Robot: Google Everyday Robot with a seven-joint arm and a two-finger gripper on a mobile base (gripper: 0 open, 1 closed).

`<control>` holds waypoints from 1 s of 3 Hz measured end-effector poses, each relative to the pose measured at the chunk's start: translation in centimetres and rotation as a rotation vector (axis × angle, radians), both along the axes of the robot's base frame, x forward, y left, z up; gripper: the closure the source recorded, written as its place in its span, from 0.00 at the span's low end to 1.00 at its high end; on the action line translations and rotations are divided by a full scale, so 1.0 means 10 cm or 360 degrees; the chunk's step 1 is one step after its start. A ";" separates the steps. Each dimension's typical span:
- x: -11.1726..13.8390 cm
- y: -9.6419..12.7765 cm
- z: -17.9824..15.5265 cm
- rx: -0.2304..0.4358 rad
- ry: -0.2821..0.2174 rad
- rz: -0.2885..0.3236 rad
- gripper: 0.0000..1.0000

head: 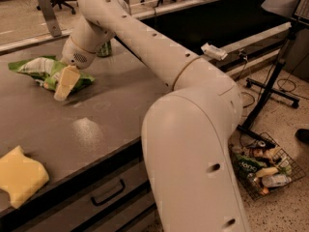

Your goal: Pick green rice chip bag

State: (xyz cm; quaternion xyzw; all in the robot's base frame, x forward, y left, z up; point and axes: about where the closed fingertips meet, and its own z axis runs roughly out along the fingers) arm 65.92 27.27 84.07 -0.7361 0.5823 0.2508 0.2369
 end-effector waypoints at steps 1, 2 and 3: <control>-0.01 0.02 -0.02 0.0001 0.0005 0.0006 0.63; -0.01 0.02 -0.01 0.0001 0.0005 0.0006 0.86; 0.02 -0.03 0.16 0.0120 -0.0030 -0.0011 1.00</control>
Offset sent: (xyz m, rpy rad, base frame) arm 0.0001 -0.0015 0.0108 0.0940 -0.0013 0.0046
